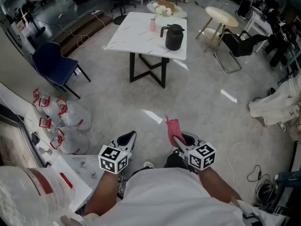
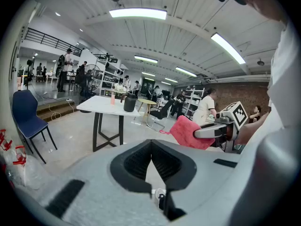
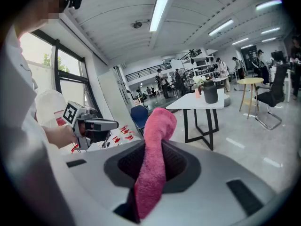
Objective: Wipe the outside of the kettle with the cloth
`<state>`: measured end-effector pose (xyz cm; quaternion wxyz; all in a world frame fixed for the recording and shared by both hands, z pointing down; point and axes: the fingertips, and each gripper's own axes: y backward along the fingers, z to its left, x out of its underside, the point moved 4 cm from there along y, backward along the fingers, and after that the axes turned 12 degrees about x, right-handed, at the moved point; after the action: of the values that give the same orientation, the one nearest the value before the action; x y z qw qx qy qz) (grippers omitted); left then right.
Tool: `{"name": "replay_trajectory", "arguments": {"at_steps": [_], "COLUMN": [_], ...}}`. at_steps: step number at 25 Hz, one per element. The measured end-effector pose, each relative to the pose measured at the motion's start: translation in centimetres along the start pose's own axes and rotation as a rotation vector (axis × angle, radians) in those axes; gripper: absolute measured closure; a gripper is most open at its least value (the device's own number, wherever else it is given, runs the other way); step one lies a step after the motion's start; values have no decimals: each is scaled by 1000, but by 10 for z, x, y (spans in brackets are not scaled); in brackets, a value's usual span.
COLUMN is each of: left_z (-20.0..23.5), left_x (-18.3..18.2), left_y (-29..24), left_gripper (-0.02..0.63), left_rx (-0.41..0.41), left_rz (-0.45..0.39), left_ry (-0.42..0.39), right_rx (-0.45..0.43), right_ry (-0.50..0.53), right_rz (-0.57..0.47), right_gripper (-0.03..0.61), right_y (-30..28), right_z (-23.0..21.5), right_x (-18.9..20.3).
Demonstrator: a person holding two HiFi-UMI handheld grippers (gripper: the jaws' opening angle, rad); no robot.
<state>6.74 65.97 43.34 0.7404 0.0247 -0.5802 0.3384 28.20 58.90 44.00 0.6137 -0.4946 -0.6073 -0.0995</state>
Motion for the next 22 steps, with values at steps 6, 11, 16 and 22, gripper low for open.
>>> {"name": "replay_trajectory", "arguments": {"at_steps": [6, 11, 16, 22], "left_z": [5, 9, 15, 26], "left_x": [-1, 2, 13, 14], "left_y": [3, 1, -4, -29], "left_gripper": [614, 613, 612, 612], "left_rx": [4, 8, 15, 39], "left_rz": [3, 8, 30, 55], "left_ry": [-14, -15, 8, 22], "right_rx": [-9, -18, -47, -40], "right_ry": [8, 21, -11, -7], "right_rz": [3, -7, 13, 36], "right_gripper": [497, 495, 480, 479], "right_y": [-6, -9, -15, -35], "right_z": [8, 12, 14, -6], "right_x": [-3, -5, -4, -7]}}
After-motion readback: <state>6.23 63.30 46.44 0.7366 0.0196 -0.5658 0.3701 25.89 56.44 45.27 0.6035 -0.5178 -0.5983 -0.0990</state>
